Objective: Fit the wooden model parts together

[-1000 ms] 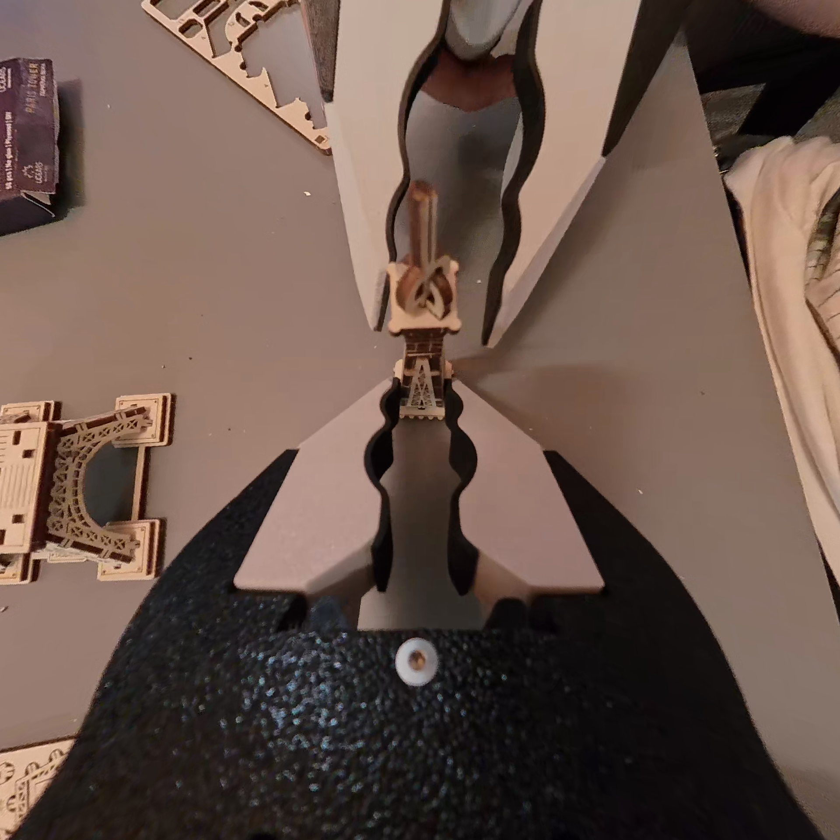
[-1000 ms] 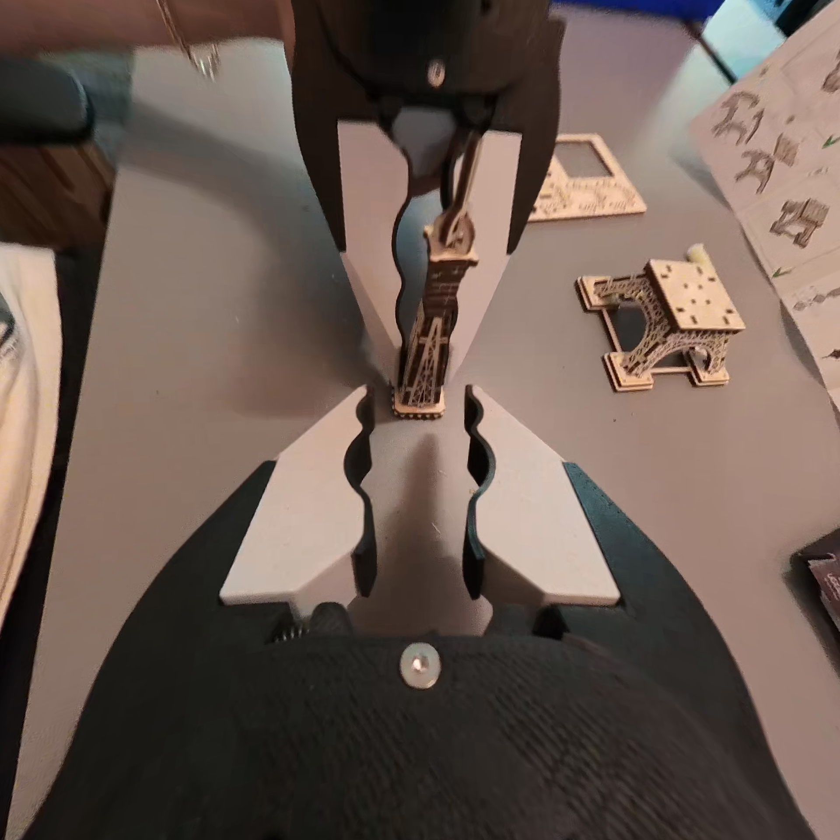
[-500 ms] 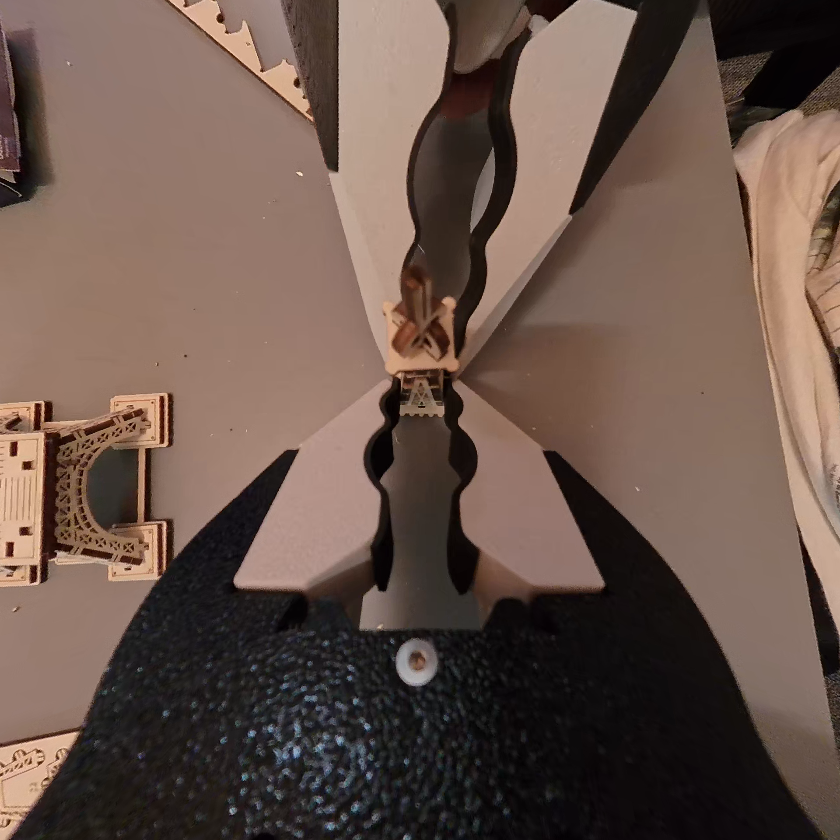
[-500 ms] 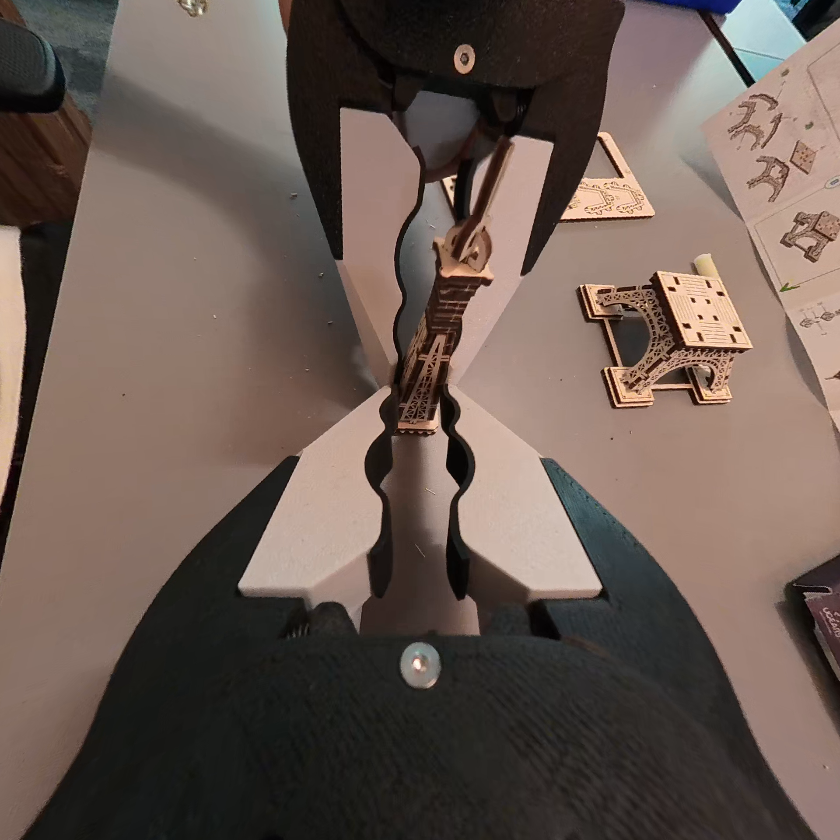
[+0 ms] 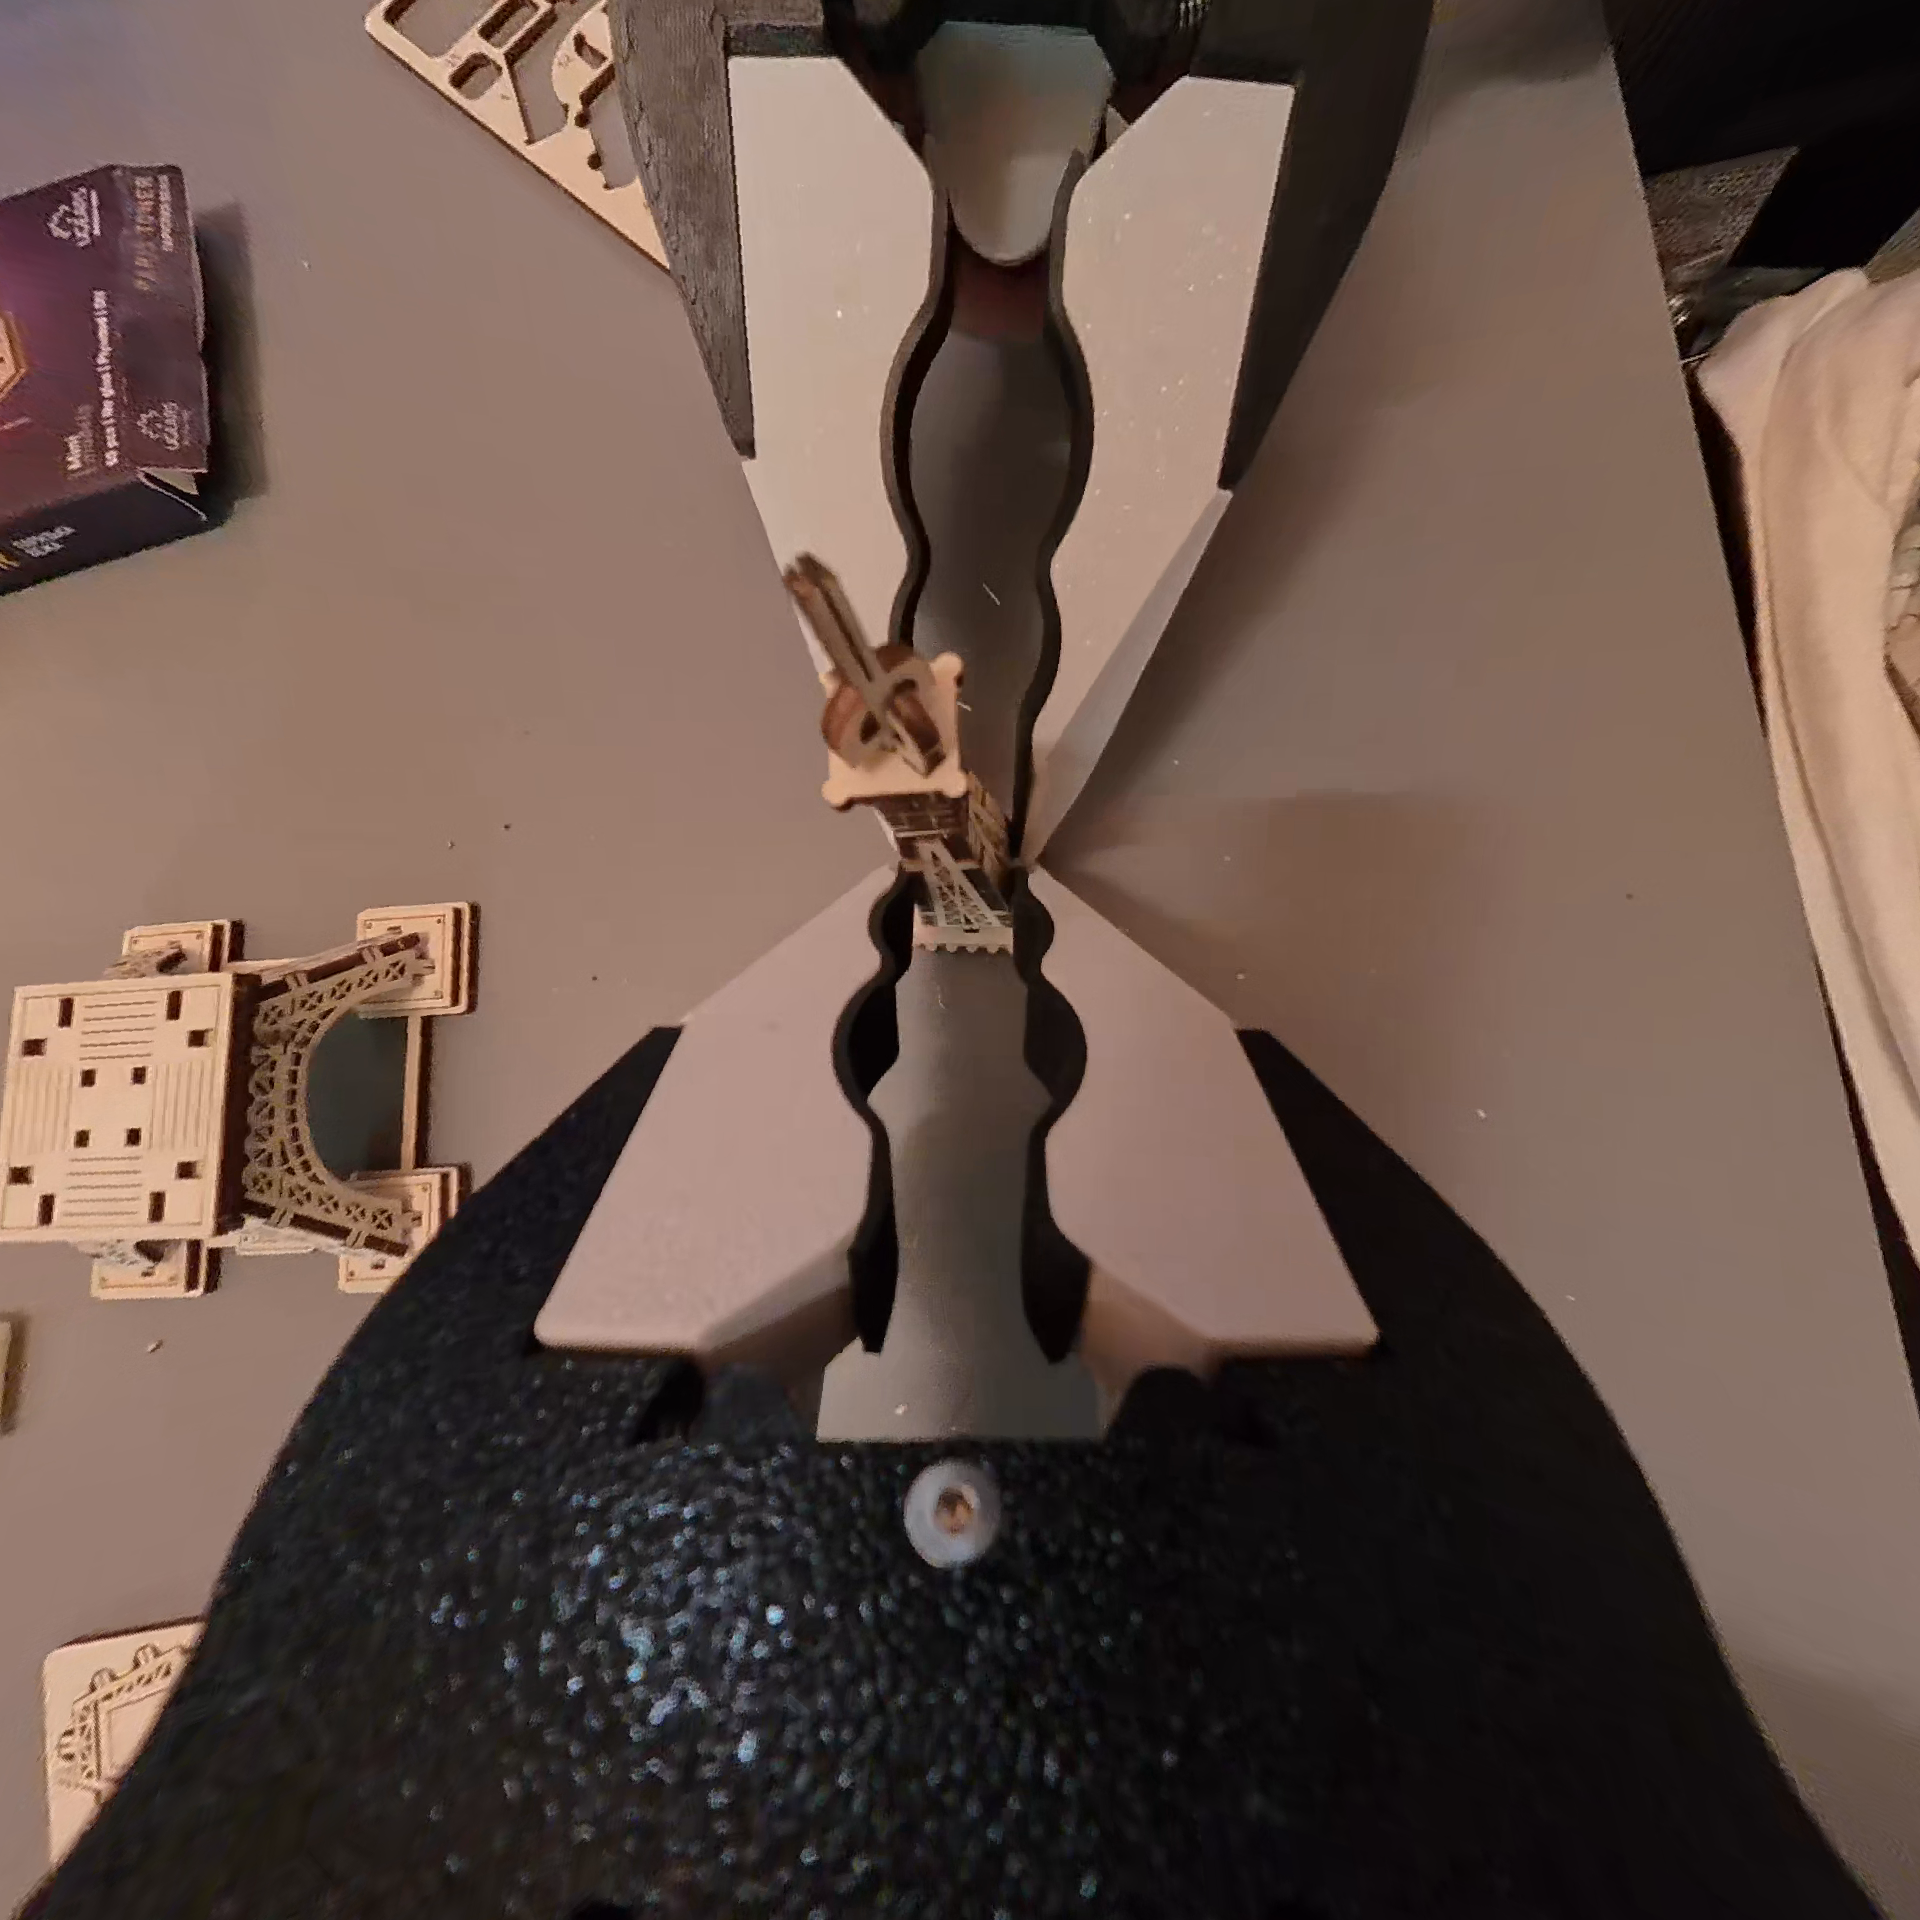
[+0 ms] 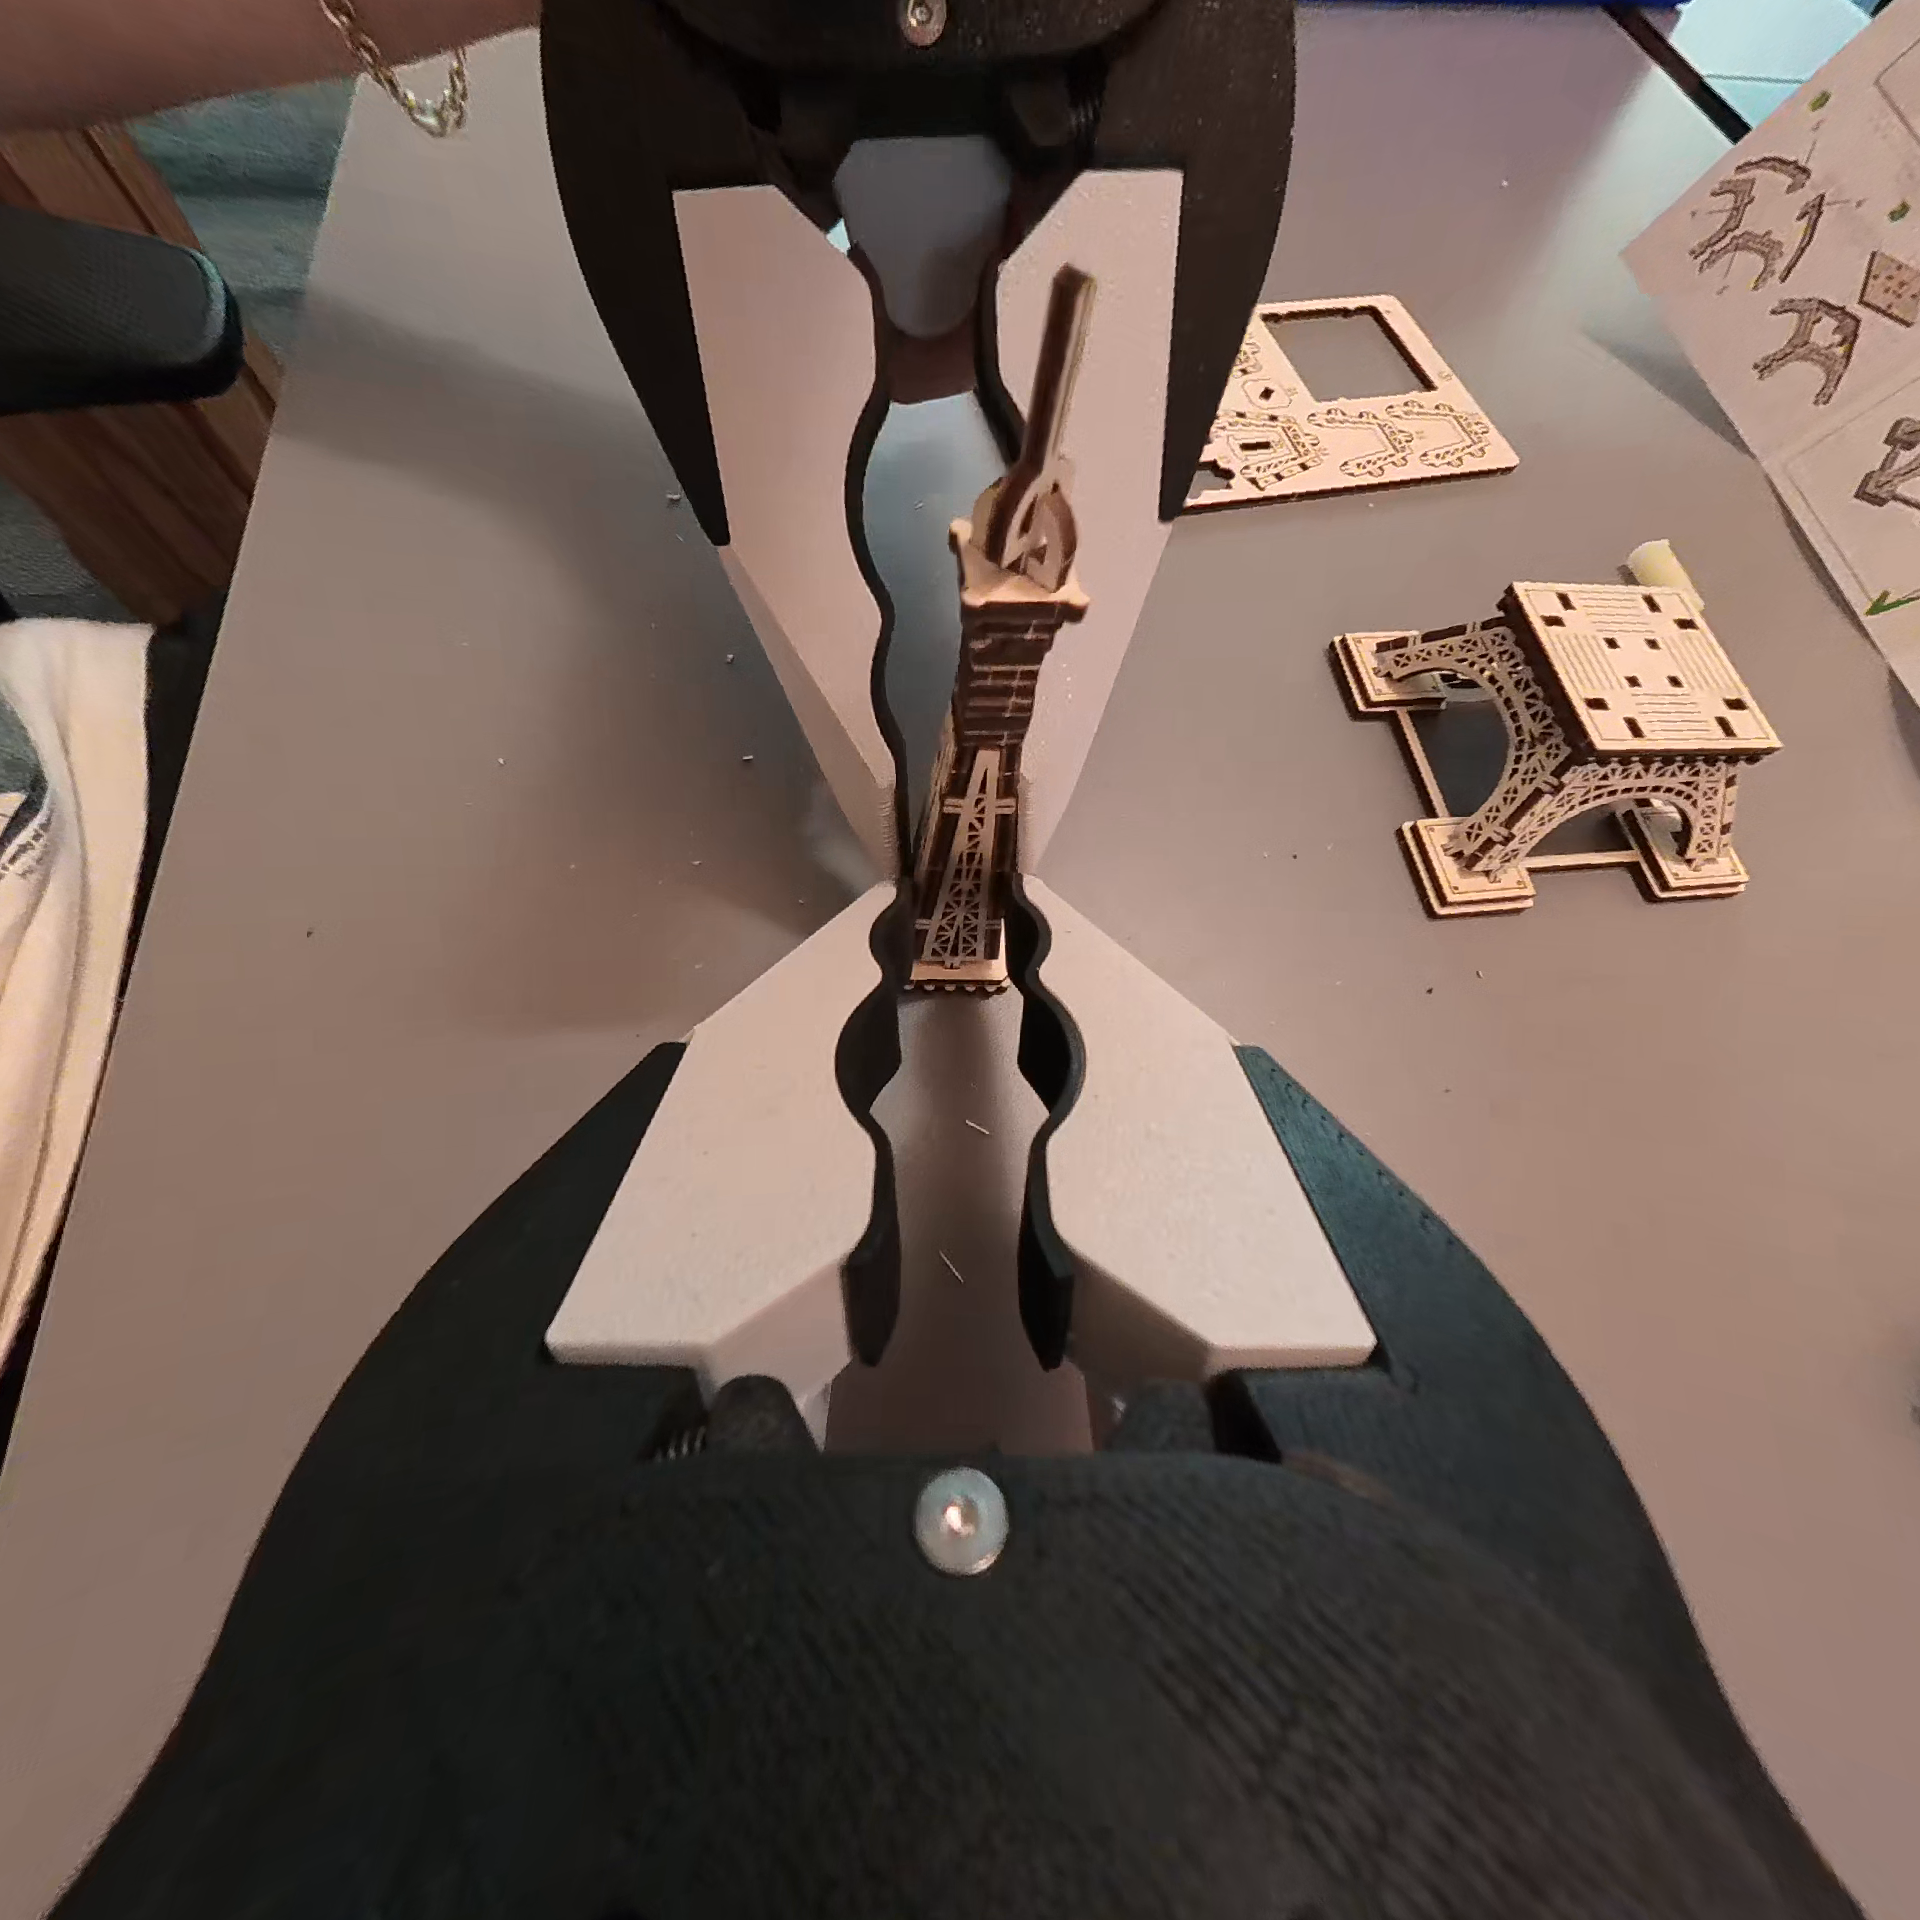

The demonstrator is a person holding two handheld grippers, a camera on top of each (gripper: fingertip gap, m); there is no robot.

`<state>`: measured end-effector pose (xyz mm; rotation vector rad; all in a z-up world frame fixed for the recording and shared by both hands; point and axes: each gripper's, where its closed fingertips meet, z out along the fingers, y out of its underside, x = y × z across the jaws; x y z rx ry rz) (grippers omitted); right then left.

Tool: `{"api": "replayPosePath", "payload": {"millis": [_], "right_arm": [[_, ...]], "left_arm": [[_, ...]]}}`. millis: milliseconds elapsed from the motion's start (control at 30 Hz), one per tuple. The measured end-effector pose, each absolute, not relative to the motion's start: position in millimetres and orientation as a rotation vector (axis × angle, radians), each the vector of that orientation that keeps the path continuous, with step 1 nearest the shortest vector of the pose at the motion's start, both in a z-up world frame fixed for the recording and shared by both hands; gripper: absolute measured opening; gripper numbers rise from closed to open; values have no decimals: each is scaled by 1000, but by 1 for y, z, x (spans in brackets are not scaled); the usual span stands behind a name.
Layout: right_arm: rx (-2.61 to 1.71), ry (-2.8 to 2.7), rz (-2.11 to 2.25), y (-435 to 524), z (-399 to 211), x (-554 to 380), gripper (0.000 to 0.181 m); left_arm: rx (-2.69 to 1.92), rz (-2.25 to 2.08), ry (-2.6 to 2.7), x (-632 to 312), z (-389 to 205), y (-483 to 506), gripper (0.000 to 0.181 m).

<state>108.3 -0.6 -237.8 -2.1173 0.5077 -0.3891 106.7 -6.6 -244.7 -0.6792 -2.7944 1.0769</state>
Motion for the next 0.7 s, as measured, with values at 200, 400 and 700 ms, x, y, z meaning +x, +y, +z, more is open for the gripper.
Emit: {"api": "replayPosePath", "payload": {"millis": [200, 400, 700], "right_arm": [[-2110, 510, -371, -1, -238, 108, 15], [-2112, 513, -393, 0, -239, 108, 15], [-2103, 525, -390, 0, -239, 108, 15]], "left_arm": [[-713, 990, -2825, 107, -245, -6, 16], [-693, 904, -2868, 108, -246, -6, 16], [-719, 916, -2889, 108, -246, -6, 16]]}}
